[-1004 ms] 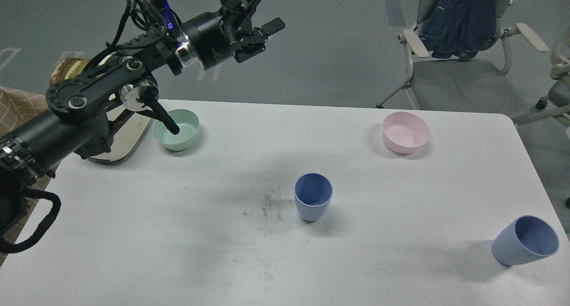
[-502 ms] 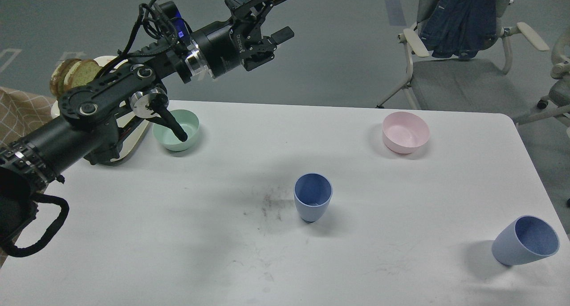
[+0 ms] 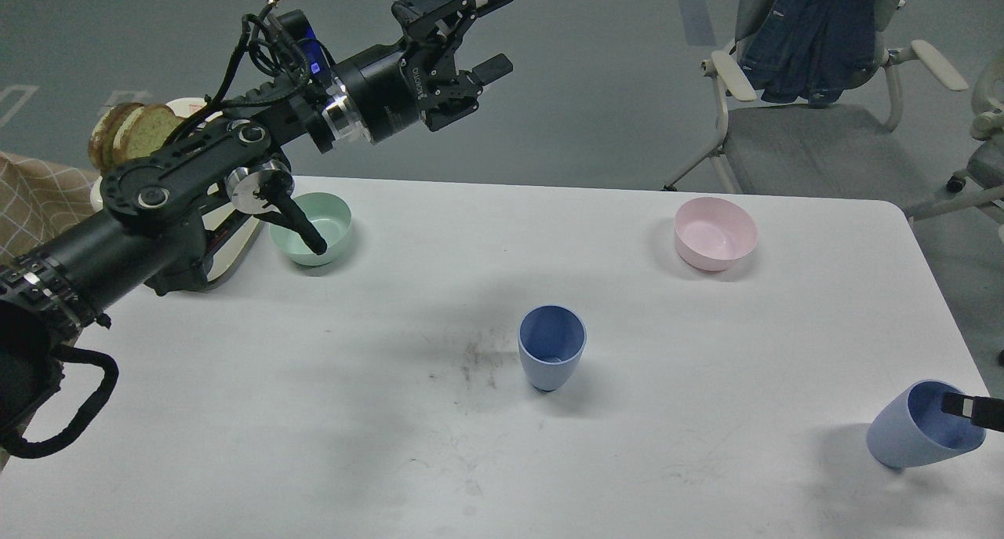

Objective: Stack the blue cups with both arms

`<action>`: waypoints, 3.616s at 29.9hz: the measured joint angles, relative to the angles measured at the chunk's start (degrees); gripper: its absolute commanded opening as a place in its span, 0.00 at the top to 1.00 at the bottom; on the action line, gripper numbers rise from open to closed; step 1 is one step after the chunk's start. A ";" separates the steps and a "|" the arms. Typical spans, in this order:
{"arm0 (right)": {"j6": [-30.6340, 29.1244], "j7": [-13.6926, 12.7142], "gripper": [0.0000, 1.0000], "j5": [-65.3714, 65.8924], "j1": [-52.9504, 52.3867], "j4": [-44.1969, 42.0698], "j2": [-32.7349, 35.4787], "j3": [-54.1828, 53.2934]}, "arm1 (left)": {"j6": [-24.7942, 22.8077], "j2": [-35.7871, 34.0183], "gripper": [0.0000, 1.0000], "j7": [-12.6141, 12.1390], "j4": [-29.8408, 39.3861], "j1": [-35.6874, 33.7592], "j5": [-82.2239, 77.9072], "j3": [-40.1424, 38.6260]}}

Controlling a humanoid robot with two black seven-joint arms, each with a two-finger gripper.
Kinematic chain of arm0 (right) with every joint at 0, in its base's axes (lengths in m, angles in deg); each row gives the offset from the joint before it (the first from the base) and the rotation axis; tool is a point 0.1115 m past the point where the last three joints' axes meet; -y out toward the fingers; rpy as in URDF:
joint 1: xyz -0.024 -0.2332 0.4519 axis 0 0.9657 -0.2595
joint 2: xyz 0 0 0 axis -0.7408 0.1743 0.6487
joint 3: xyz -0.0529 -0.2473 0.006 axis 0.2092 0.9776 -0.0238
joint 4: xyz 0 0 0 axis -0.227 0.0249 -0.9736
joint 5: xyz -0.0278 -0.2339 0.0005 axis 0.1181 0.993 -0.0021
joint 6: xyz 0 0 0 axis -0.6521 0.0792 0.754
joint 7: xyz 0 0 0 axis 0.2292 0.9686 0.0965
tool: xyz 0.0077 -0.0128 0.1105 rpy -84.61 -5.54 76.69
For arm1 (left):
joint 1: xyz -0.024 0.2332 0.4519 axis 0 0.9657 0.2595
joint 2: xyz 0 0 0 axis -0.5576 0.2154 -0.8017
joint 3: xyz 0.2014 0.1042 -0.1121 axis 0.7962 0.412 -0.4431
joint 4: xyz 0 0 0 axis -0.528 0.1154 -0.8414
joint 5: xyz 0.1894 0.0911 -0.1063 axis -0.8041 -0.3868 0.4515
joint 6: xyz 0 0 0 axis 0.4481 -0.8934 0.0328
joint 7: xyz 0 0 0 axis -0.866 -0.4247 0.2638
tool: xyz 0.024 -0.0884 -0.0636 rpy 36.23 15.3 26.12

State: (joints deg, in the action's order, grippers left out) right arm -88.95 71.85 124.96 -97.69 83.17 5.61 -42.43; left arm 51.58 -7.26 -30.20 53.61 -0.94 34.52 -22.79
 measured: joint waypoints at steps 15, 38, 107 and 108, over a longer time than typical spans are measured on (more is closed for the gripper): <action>1.00 0.00 1.00 1.04 3.19 -1.80 -3.09 -0.18 | -0.16 -0.39 0.08 0.00 0.53 0.35 0.00 0.00; -5.38 0.00 1.00 8.97 -20.84 -6.07 -9.48 -4.25 | -0.37 -0.44 0.08 -0.11 0.63 0.71 0.00 0.00; -13.07 0.00 0.75 -8.56 -53.76 -6.45 -66.49 27.03 | 0.02 -0.83 0.08 -0.36 0.53 0.37 0.09 -0.63; -13.06 0.00 0.72 -8.56 -53.76 -6.45 -66.46 27.08 | 0.04 -0.83 0.08 -0.36 0.53 0.37 0.09 -0.64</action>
State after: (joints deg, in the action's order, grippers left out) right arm -102.02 71.86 116.40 -151.45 76.72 -60.85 -15.35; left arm 51.62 -8.09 -30.55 54.14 -0.57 34.62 -23.44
